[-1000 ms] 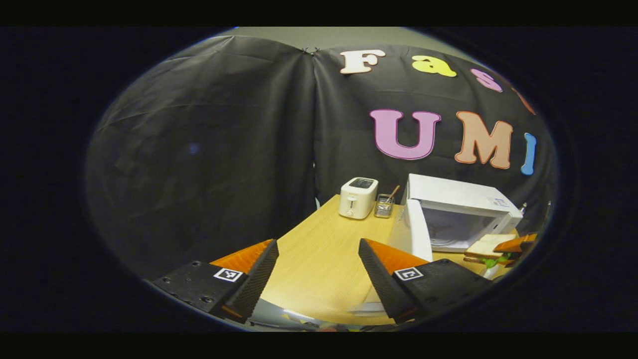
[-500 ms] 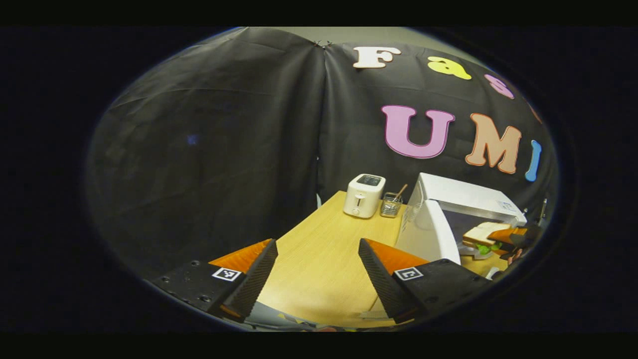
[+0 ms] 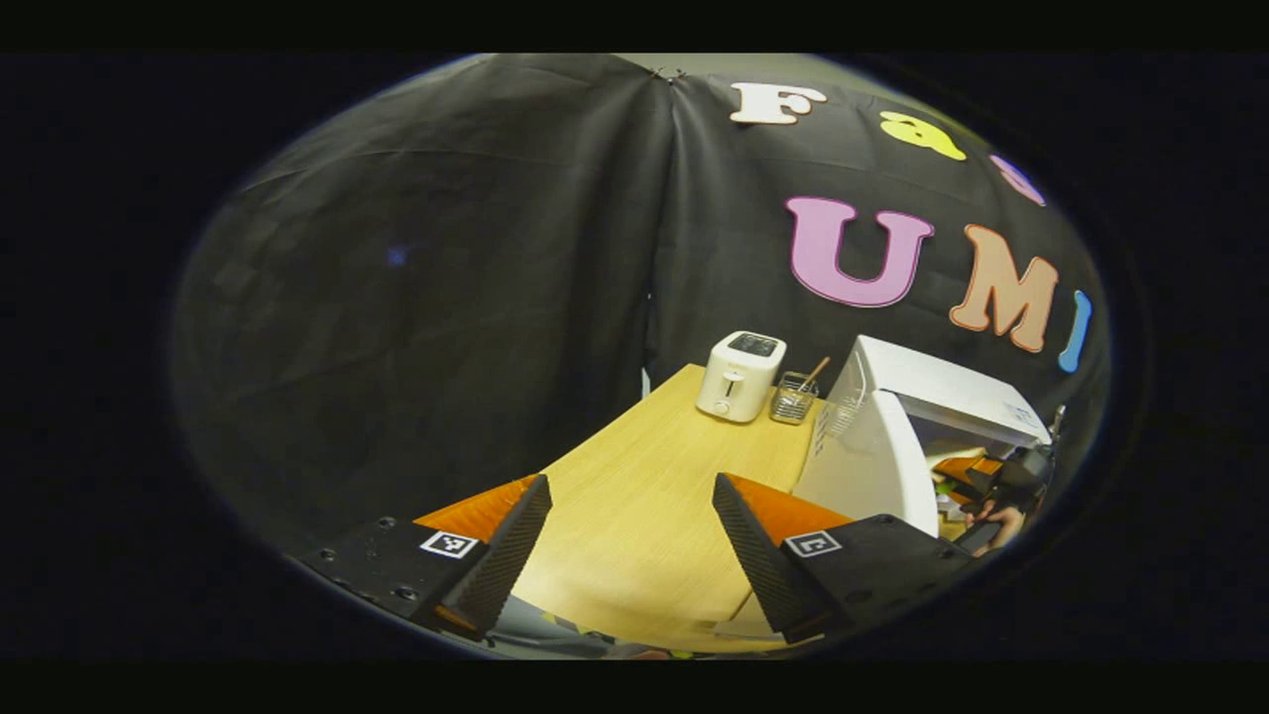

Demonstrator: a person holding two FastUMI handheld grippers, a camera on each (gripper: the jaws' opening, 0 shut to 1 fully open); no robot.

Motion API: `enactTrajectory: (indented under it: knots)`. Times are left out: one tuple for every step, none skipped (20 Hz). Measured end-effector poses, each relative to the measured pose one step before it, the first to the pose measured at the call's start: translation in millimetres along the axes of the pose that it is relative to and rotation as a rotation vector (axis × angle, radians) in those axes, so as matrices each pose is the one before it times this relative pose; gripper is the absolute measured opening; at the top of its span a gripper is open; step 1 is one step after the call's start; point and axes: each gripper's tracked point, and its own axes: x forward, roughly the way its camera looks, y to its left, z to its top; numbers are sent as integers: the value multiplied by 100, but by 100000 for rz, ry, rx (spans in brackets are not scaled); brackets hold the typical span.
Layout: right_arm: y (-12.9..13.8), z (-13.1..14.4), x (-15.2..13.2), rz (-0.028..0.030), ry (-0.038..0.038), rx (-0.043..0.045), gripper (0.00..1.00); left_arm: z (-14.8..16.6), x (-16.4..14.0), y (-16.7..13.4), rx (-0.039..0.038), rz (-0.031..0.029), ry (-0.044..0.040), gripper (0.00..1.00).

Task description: Open the microwave oven with the left hand, put the food in, and close the microwave oven.

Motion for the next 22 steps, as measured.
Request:
enactTrajectory:
  knots:
    - [-255, 66, 484, -708, -136, 5, 38, -254, 37, 144, 357, 704, 822, 96]
    - [-259, 167, 296, -1107, -1294, -612, 38, -232, 39, 107, 563, 800, 704, 96]
    - [-305, 18, 570, -1019, -1220, -1763, 38, -92, -34, 17, 635, 628, 433, 96]
    - [-213, -25, 149, -181, -1151, -1440, 38, -39, -3, -53, 535, 339, 272, 94]
    - [-63, 60, 236, 17, -980, -770, 38, -100, 34, -33, 234, 259, 247, 94]
    - [-169, -28, 146, -713, -1078, -618, 38, -89, -79, -19, -122, -183, 356, 96]
    - [-328, 157, 267, -1111, -1278, -889, 38, -62, -96, -77, -308, -298, 267, 94]
    - [-551, 54, 445, -2250, -943, -1010, 38, -182, -262, -68, -214, -305, 117, 94]
    - [-474, 114, 201, -1440, -882, -1135, 40, -41, -209, -97, -127, -255, 151, 96]
    - [-183, 41, 132, -695, -451, -789, 42, -86, -178, -162, -165, -254, 97, 94]
    - [-596, -121, 109, -2647, 330, -1356, 42, -62, 76, -75, -178, -306, -30, 96]
    - [-591, 103, 23, -1897, -18, -1451, 53, 9, -9, -69, -65, -255, 72, 96]
    - [-833, 191, 175, -2867, 294, -1593, 55, 6, 58, -27, 63, -37, 158, 96]
    - [-617, 15, -17, -2126, 153, -1441, 60, 1, 51, 39, -17, -109, 105, 96]
    - [-559, 173, -14, -1851, -185, -1434, 65, -115, 16, -8, -148, -221, 87, 96]
    - [-461, 150, -81, -1620, -454, -1370, 75, -87, -12, 47, -155, -140, 136, 96]
    - [-289, 149, -58, -827, -524, -1125, 89, -66, 21, 13, -173, -192, 190, 96]
    - [-142, 116, -246, -435, -458, -1015, 91, -120, 19, 63, -235, -164, 127, 96]
    - [-124, 109, -295, -311, -636, -1004, 91, -28, 31, 18, -246, -264, 56, 96]
    - [-111, 365, -522, -14, -1304, -1070, 90, -29, 65, -36, -176, -210, 172, 96]
    - [-37, 285, -292, 29, -1197, -913, 90, -84, 119, -20, -186, -375, 265, 96]
    - [-152, 200, -314, -210, -394, -741, 99, -196, -10, -46, -173, -368, 540, 96]
